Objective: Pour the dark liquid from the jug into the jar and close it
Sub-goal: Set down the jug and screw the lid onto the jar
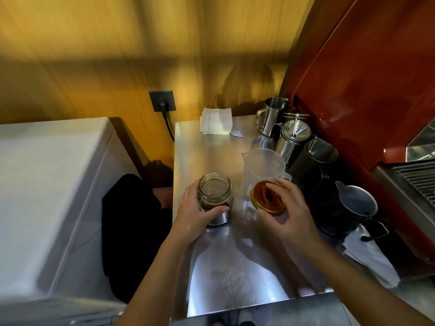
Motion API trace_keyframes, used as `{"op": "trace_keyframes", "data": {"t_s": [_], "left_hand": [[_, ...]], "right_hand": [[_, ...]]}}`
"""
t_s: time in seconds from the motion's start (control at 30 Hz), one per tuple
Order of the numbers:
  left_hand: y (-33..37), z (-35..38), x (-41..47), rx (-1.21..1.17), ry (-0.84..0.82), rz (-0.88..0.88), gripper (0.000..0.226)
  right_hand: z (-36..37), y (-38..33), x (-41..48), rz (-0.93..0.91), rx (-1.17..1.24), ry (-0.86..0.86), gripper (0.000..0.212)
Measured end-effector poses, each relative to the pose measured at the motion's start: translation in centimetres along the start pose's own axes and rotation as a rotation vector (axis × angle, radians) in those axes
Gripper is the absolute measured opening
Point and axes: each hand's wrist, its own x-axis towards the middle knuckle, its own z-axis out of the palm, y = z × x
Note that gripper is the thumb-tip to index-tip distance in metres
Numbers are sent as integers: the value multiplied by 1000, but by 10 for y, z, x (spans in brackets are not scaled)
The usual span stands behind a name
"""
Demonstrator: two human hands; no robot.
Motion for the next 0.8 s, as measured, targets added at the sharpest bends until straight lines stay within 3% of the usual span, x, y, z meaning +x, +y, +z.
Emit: {"op": "trace_keyframes", "data": {"t_s": [0.2,0.4,0.53,0.8], "left_hand": [[2,-1,-4,13,7,31,80],[6,-3,-10,24,-9,16,84],[9,-6,-15,-5,-4,13,78],[7,-8,-11,-48,-33,-4,67]], "right_hand": [[24,-43,37,-101,8,-35,55],[44,-45,53,-183,-110,-255,56],[44,-42,60,-249,-115,-344,56],[32,-50,97,-348,-239,-710,61]]}}
